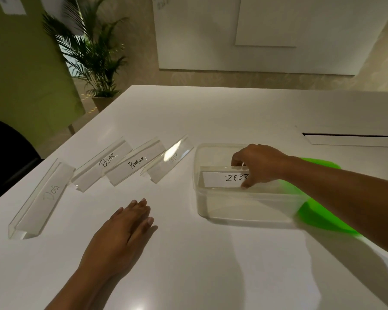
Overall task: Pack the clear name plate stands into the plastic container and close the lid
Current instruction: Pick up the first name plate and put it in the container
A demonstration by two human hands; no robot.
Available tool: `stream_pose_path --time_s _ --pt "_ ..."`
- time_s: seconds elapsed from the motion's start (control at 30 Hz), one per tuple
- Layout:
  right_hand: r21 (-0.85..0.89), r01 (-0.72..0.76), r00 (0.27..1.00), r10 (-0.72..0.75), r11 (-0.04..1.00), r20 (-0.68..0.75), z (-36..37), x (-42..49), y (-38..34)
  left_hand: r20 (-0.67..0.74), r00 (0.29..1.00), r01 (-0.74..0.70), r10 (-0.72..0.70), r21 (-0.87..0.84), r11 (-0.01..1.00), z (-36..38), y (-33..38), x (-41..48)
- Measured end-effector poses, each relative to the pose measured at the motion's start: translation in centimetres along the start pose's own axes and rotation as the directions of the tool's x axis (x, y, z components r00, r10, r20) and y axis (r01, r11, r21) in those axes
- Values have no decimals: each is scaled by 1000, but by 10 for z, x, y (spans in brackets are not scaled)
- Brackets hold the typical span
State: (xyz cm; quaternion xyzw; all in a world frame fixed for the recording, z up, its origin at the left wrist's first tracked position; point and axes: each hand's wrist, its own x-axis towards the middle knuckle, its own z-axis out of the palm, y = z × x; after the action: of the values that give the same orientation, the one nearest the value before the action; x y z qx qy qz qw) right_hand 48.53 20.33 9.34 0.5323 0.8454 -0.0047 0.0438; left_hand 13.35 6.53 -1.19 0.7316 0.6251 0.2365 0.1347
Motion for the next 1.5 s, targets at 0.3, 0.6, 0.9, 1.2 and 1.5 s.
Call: stream_pose_path --time_s 0.3,0.6,0.9,1.2,1.5 --pt "8 2 1000 -2 1000 -8 9 4 3 1 1000 14 -14 28 1000 -1 0 -1" --pt "6 -5 1000 4 1000 22 11 4 3 6 1000 14 -14 29 999 -5 5 -2" --pt "53 -29 999 28 998 34 13 7 4 8 1000 1 -2 23 1000 -5 5 -1" --pt "61 -31 999 29 998 29 12 6 4 14 1000 17 -17 30 999 -5 4 -1" --pt "391 22 962 86 920 -258 -33 -9 -15 10 999 31 -32 24 999 -6 7 -3"
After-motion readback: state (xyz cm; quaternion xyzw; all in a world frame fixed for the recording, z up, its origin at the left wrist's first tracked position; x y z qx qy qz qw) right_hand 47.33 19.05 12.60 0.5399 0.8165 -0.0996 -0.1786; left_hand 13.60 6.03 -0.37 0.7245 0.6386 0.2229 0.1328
